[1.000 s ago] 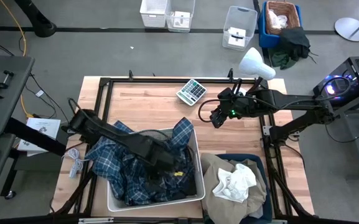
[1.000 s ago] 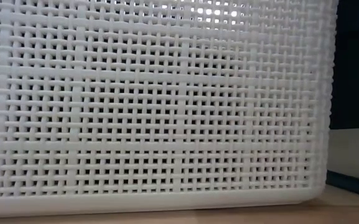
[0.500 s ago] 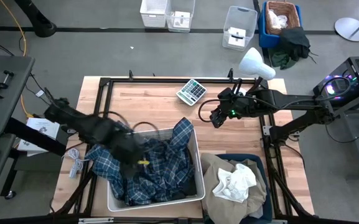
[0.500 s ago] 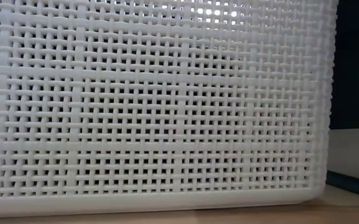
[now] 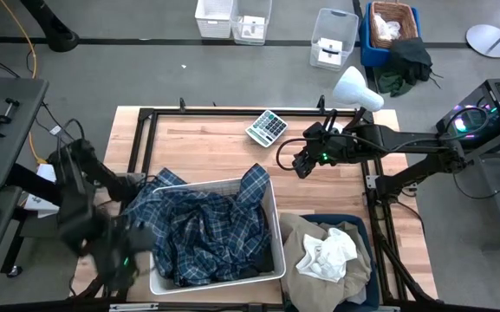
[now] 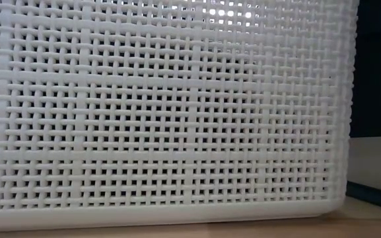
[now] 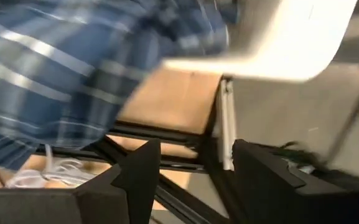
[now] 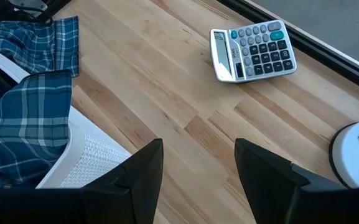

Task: Sort clothes
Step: Put the blue patterned shirt into the white bin

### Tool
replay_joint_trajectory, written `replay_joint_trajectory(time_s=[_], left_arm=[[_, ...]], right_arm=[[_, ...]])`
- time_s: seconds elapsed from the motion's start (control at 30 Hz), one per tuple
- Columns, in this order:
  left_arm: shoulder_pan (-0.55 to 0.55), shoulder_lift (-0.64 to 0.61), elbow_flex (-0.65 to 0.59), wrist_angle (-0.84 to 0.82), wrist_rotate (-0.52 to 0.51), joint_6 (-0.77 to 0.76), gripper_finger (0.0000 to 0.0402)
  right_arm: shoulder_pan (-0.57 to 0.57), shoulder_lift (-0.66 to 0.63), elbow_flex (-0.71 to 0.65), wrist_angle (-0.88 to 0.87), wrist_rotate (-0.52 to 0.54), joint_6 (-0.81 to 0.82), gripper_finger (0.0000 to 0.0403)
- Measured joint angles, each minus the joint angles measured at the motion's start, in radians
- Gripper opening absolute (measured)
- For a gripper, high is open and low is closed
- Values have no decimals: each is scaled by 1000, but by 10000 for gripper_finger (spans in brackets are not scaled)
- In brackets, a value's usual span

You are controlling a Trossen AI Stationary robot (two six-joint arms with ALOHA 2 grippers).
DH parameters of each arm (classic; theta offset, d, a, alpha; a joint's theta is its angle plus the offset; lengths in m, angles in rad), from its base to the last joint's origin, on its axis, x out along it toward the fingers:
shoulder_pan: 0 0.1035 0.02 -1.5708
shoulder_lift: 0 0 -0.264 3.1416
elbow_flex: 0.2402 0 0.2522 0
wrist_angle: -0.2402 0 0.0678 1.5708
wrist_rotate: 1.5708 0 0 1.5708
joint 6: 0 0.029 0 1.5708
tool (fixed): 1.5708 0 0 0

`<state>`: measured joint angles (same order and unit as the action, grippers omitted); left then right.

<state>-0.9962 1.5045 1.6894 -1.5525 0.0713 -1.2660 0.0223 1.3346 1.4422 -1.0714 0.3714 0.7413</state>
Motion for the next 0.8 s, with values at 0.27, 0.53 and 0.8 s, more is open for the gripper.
replay_joint_trajectory(time_s=[0.27, 0.53, 0.8], left_arm=[[-194, 134, 0, -19, -173, -136, 191], [-221, 231, -55, -17, -257, -414, 190], [-237, 153, 162, -4, -744, -543, 190]], right_arm=[[-1, 0, 0, 0, 0, -1, 195], [-1, 0, 0, 7, 0, 22, 195], [-1, 1, 0, 11, 0, 28, 195]])
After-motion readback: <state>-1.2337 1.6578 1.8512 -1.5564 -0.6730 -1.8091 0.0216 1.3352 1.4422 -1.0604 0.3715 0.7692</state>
